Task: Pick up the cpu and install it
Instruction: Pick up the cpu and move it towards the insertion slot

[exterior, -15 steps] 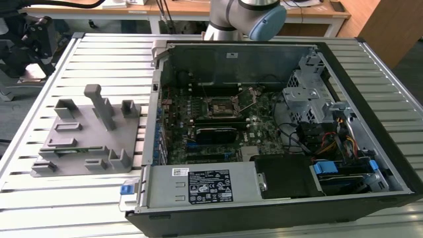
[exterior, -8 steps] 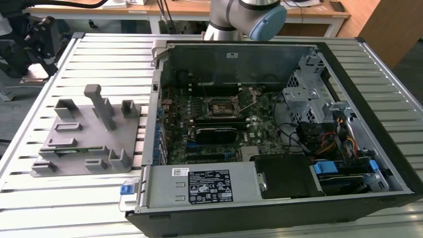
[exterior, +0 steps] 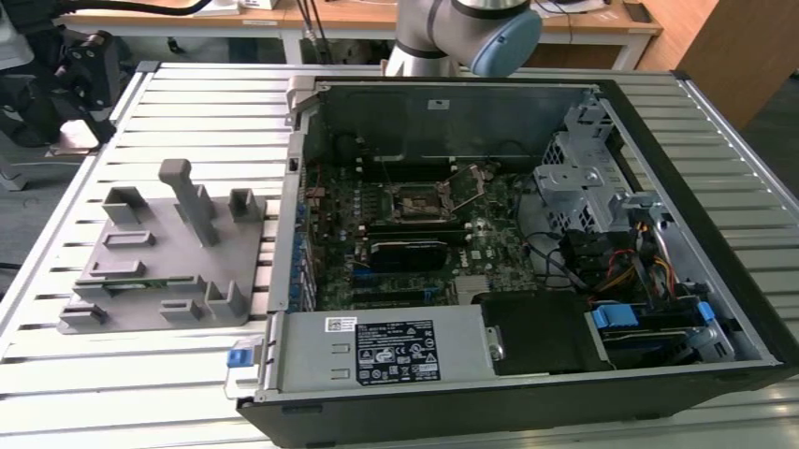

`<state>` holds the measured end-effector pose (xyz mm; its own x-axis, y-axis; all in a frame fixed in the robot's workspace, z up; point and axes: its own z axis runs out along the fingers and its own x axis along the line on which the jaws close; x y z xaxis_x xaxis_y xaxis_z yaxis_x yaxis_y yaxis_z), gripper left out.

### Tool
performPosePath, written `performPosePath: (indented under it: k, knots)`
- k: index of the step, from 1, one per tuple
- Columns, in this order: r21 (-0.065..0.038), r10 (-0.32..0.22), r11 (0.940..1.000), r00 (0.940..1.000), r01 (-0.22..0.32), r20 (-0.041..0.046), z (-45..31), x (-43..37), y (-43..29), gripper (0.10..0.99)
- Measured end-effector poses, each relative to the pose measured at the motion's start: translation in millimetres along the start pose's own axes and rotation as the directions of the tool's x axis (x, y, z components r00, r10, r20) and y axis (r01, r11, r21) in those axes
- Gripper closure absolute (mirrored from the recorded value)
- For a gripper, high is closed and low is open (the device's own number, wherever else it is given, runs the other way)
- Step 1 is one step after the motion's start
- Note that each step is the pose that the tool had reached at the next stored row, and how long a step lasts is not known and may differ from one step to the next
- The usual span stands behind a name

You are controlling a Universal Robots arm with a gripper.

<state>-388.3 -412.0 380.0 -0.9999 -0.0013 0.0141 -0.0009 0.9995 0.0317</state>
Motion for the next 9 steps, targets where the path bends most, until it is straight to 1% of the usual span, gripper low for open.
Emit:
performPosePath:
  k: [9]
  knots:
    - [0.0,0.0,1.0,1.0,0.0,0.0,-0.1,-6.7,0.0,0.561]
